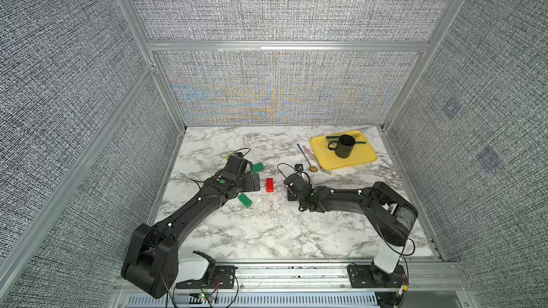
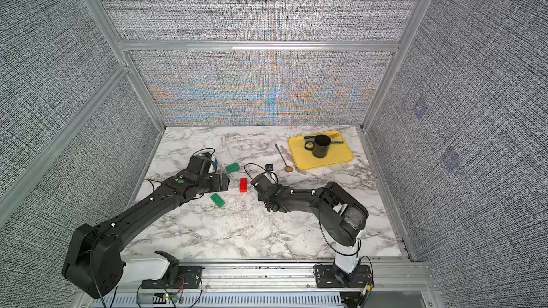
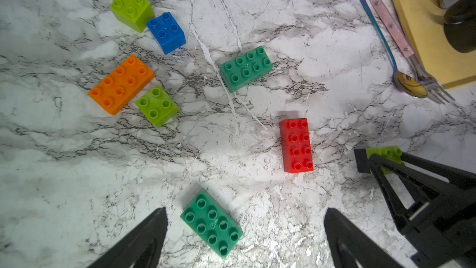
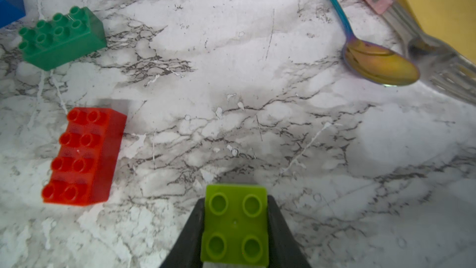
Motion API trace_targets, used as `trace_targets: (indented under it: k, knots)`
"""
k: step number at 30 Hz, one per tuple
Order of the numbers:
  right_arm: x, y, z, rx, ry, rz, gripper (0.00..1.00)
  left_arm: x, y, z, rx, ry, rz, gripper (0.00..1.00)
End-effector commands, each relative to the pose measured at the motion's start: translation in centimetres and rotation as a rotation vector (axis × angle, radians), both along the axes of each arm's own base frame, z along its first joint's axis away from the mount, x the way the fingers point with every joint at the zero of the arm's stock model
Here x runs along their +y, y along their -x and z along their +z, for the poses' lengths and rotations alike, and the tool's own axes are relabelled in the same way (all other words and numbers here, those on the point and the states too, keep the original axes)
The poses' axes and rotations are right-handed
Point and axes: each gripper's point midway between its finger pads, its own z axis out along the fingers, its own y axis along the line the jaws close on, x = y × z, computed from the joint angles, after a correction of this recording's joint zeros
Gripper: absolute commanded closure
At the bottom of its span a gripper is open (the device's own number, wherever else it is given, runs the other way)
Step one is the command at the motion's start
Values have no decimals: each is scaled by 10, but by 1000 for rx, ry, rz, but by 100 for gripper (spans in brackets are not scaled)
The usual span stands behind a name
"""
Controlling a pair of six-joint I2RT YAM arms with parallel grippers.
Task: Assemble a carrot with lego
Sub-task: Assemble the lego brick with the lego brick.
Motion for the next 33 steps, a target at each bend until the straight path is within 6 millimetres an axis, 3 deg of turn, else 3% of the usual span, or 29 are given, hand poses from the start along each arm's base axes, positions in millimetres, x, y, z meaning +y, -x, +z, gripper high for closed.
trace_targets:
  k: [1, 13, 19, 23, 28, 33]
  knots:
    - [4, 14, -16, 89, 13, 31, 71, 2, 1, 2, -5, -10, -5, 2]
    - [14, 51, -19, 132, -10, 0, 64, 3, 3, -2, -1, -9, 0, 2]
    - [22, 58, -15, 143, -33, 30, 53, 2, 3, -8, 10, -7, 4, 2]
    - [28, 59, 7, 121, -81, 77, 42, -4, 1, -13, 20, 25, 3, 2]
    - [21, 60, 43, 83, -165, 154, 37, -34, 0, -25, 46, 30, -67, 4]
    - [-23, 38, 70, 0, -177, 118, 36, -66, -6, -50, 95, -36, -122, 7]
